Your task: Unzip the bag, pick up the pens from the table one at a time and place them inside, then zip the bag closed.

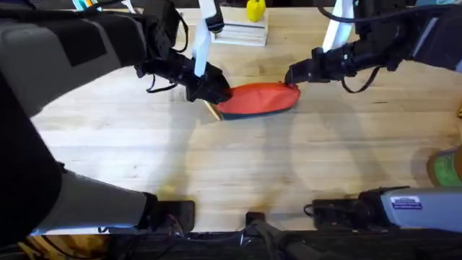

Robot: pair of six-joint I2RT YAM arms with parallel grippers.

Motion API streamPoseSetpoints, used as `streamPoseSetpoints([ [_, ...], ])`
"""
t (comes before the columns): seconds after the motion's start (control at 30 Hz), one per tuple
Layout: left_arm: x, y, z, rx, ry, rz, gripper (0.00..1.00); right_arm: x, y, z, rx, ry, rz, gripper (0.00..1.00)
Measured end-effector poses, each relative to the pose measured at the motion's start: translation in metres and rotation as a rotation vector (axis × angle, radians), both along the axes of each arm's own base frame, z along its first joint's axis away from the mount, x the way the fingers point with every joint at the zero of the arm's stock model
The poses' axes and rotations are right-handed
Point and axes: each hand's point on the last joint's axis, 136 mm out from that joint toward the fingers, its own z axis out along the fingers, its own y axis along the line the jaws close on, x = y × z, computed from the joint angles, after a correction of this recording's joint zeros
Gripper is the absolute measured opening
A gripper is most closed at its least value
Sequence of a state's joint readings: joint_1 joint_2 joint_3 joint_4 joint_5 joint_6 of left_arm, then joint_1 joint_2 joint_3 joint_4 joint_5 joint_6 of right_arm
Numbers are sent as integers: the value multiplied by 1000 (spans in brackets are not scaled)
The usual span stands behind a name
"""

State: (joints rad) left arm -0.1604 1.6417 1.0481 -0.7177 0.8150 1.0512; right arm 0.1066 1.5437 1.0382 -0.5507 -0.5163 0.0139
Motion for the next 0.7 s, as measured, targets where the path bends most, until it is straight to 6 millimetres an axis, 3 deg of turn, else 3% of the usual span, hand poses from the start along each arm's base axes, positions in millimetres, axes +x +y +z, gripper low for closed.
streamPoseSetpoints([
  [0.27,1,0,0,3,-5,1,41,-7,-2,40,4,-107,-4,29],
  [0.7,1,0,0,3,-4,1,41,-12,0,41,7,-88,-12,30],
])
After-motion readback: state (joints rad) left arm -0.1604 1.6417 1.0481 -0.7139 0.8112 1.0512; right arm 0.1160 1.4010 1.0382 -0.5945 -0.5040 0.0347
